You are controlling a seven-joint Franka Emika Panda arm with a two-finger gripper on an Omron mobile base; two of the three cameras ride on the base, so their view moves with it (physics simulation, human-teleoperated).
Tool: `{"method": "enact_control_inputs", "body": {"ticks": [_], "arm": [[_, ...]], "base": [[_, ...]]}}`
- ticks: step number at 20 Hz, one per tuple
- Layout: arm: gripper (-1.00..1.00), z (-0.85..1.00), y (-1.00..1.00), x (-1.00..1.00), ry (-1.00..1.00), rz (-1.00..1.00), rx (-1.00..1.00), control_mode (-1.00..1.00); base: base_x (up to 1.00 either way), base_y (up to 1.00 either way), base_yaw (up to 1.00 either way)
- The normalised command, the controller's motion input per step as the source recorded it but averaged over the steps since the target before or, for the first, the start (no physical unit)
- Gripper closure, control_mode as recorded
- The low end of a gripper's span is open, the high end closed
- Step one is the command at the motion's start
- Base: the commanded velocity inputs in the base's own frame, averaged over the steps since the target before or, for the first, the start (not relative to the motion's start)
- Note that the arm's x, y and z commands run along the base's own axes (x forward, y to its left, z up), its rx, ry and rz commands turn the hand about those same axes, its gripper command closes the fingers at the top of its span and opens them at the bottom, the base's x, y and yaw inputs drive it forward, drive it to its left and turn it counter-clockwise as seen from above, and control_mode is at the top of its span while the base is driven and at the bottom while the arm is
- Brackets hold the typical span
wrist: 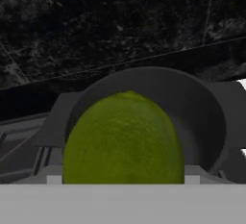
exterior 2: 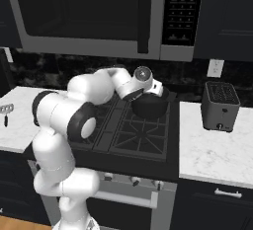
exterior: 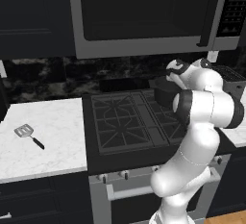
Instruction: Put the onion and lime in the pot. Retrieve the spatula and lightly stir the vegetables in the pot.
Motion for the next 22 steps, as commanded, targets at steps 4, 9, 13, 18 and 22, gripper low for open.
{"method": "enact_control_inputs", "body": {"ticks": [4,9,13,18,22], "arm": [[1.0,-0.31,0.0,0.58,0.05,0.0,0.0,-1.0],[1.0,-0.33,0.0,0.48,0.04,0.0,-0.02,-1.0],[-1.0,-0.23,0.0,0.31,0.01,0.0,-0.05,-1.0],[-1.0,-0.03,0.0,0.09,0.0,0.0,-0.09,-1.0],[-1.0,0.0,0.0,0.0,0.0,0.0,-0.12,-1.0]], "base": [[0.0,0.0,0.0],[0.0,0.0,0.0],[0.0,0.0,0.0],[0.0,0.0,0.0],[0.0,0.0,0.0]]}}
